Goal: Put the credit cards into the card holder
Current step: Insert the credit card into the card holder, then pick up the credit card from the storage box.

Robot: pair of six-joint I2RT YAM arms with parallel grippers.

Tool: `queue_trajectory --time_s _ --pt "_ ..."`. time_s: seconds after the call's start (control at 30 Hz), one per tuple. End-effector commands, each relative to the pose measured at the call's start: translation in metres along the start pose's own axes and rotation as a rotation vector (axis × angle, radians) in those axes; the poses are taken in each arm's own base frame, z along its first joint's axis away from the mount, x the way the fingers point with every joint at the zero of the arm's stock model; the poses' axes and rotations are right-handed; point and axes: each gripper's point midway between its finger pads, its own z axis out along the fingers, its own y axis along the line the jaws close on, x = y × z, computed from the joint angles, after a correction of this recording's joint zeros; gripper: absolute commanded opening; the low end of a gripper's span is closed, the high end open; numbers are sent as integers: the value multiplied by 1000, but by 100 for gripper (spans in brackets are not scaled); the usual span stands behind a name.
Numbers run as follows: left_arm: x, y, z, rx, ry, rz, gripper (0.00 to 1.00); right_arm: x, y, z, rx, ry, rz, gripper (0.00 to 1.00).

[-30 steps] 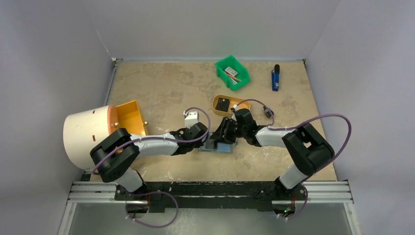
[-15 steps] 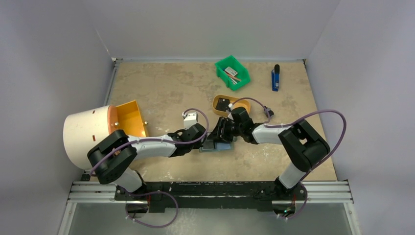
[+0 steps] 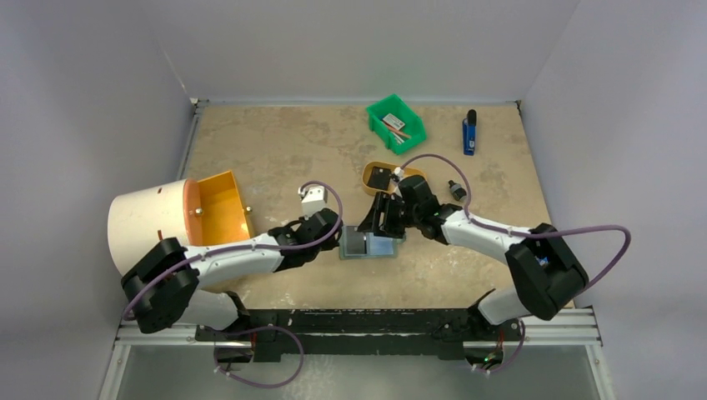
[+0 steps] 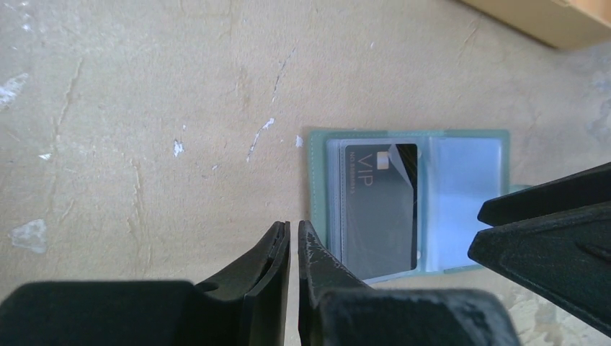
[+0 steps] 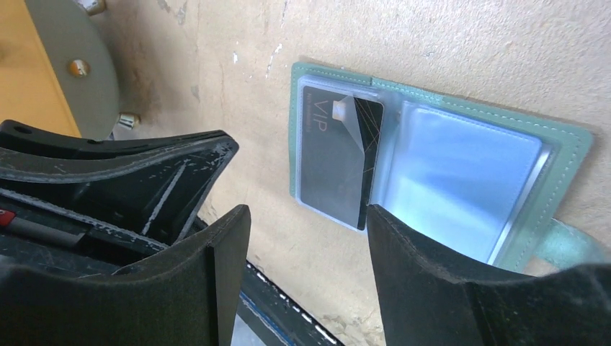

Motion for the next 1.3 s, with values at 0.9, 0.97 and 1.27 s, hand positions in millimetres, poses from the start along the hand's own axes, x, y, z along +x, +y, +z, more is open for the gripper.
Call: queue_trajectory --time_s 0.9,0.97,1.27 --pt "-75 -40 -55 258 -235 -129 4 -200 -39 -28 207 -434 3 64" --pt "-76 -37 -55 247 -241 -136 3 -202 -44 -16 214 -410 30 62" --pt "-71 -30 -48 198 -230 -112 6 -198 -58 23 208 -315 91 66"
